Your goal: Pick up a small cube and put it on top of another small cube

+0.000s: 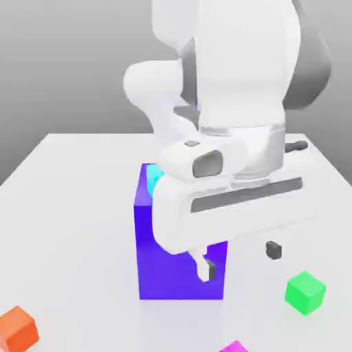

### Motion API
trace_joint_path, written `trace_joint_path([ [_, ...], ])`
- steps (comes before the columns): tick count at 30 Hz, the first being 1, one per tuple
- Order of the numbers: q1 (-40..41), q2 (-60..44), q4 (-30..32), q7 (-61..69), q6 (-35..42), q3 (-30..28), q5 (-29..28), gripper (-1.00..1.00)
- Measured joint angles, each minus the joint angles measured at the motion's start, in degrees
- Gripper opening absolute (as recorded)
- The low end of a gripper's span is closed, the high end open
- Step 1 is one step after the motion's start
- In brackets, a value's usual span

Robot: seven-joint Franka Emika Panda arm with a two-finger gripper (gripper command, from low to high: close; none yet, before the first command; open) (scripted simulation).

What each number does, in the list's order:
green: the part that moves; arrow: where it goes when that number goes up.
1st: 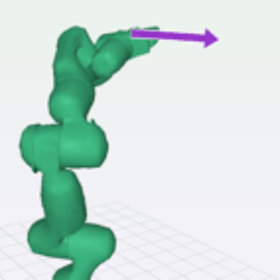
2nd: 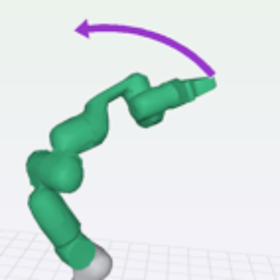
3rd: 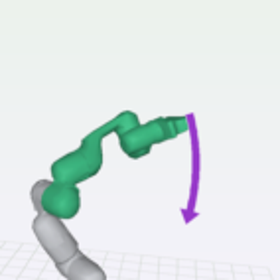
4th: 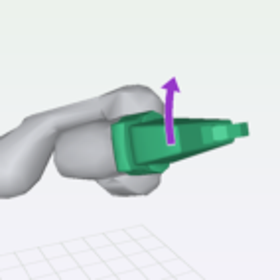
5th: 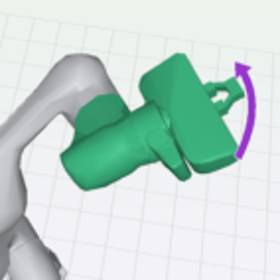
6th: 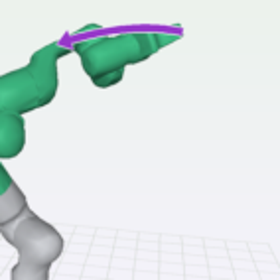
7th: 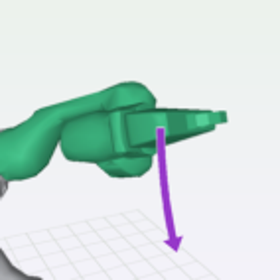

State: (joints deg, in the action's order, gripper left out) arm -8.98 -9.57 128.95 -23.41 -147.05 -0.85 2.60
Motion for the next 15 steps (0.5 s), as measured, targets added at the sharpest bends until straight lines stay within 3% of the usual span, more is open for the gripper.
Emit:
trace_joint_path([
  [9, -0.74, -18.60, -1.93, 3.02, -8.24, 0.73, -2.51, 0.00],
  [10, -0.71, -20.65, -2.37, 3.03, -9.81, 0.77, -2.53, -1.00],
  [15, -0.69, -20.65, -2.37, 3.03, -9.74, 0.79, -2.52, -1.00],
])
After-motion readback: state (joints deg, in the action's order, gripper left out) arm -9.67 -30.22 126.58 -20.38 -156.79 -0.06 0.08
